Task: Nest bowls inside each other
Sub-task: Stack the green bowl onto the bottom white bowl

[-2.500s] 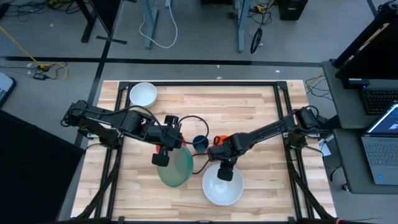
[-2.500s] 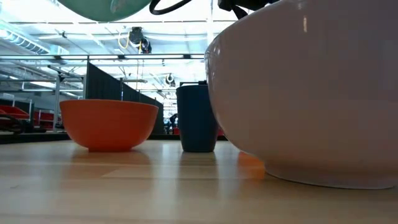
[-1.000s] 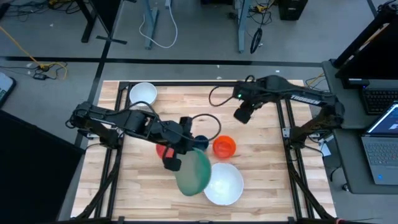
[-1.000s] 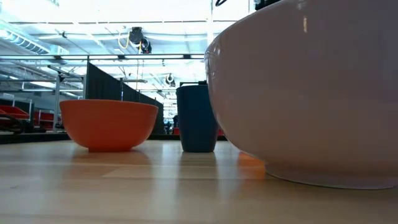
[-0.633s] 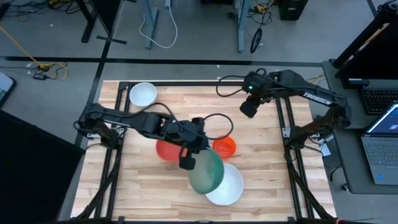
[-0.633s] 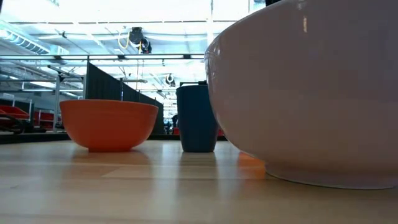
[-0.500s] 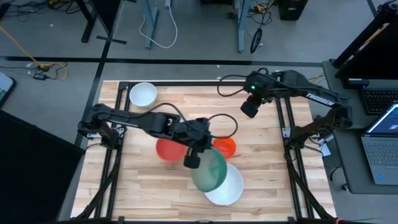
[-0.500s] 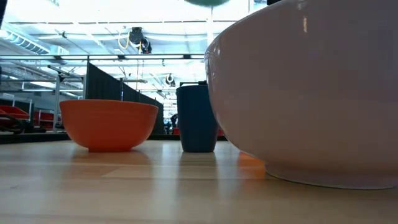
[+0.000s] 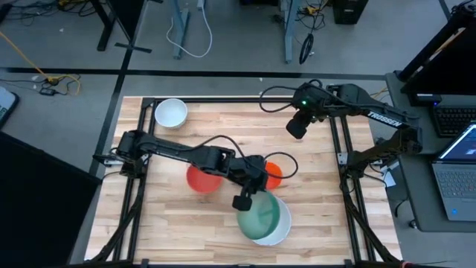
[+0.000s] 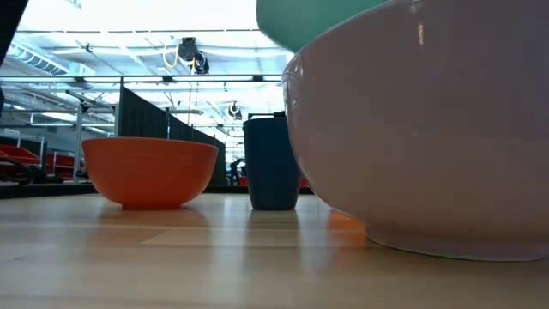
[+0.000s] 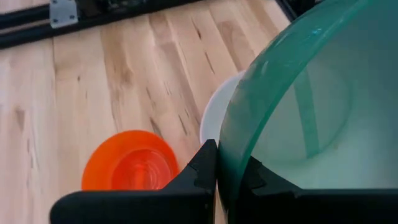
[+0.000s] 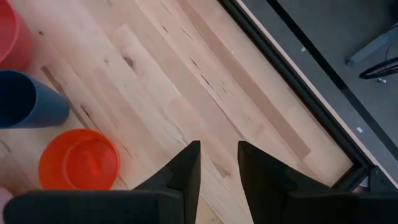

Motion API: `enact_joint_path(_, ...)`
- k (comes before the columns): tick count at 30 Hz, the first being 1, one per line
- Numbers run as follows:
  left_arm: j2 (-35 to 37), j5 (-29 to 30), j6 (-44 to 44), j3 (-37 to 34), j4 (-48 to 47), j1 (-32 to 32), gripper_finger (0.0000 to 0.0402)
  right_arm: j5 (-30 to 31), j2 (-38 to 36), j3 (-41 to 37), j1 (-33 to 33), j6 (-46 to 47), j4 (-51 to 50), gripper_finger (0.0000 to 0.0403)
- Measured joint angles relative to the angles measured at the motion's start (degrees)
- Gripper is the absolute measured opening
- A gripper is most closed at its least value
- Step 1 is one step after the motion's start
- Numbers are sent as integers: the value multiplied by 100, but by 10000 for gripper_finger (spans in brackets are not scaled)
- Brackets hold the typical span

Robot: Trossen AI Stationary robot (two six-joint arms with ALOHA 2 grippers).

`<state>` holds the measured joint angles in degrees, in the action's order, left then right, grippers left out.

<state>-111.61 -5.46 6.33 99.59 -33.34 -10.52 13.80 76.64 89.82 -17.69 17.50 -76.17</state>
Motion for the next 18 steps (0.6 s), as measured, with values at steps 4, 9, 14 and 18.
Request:
enact_joint_path(4, -175, 81, 0, 0, -18, 0, 0, -2, 0, 0, 0, 0, 183, 91)
enact_joint_path(9, -326, 142, -2, 0, 22, 0, 0, -4, 0, 0, 0, -22, 388, 91)
enact_joint_path(14, -383, 213, -10, 0, 112, 26, 0, -6, 0, 0, 0, -22, 550, 91)
enact_joint_path(18, -407, 198, -4, 0, 159, 37, 0, -11, 2, 0, 0, -22, 606, 91)
